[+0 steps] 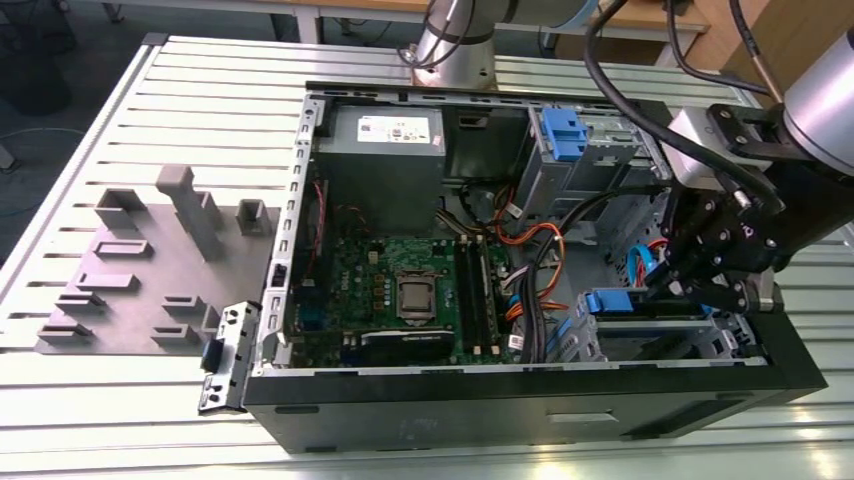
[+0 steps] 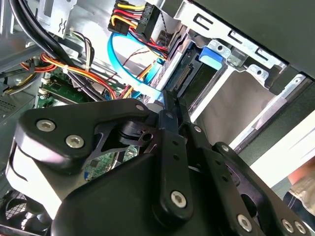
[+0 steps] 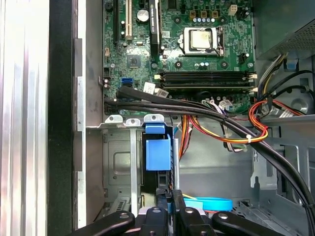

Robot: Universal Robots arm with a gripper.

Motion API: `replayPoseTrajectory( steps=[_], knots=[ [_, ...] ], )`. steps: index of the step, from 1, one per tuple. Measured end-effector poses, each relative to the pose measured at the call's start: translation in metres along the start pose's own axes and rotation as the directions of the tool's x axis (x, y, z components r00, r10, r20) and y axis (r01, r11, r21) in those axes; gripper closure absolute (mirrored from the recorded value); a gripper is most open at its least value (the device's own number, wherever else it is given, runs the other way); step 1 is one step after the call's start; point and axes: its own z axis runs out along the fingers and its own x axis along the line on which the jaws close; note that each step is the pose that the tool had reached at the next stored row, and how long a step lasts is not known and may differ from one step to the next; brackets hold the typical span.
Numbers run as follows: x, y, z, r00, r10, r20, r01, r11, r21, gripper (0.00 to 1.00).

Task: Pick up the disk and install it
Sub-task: 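Insert the first disk wire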

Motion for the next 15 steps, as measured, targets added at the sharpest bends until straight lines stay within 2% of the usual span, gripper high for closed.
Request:
replayPoseTrajectory(
  steps=[15],
  knots=[
    [0.0001,-0.0002,0.0031,1.0,0.0,-0.0004,0.0,1.0,0.0,0.84]
  ],
)
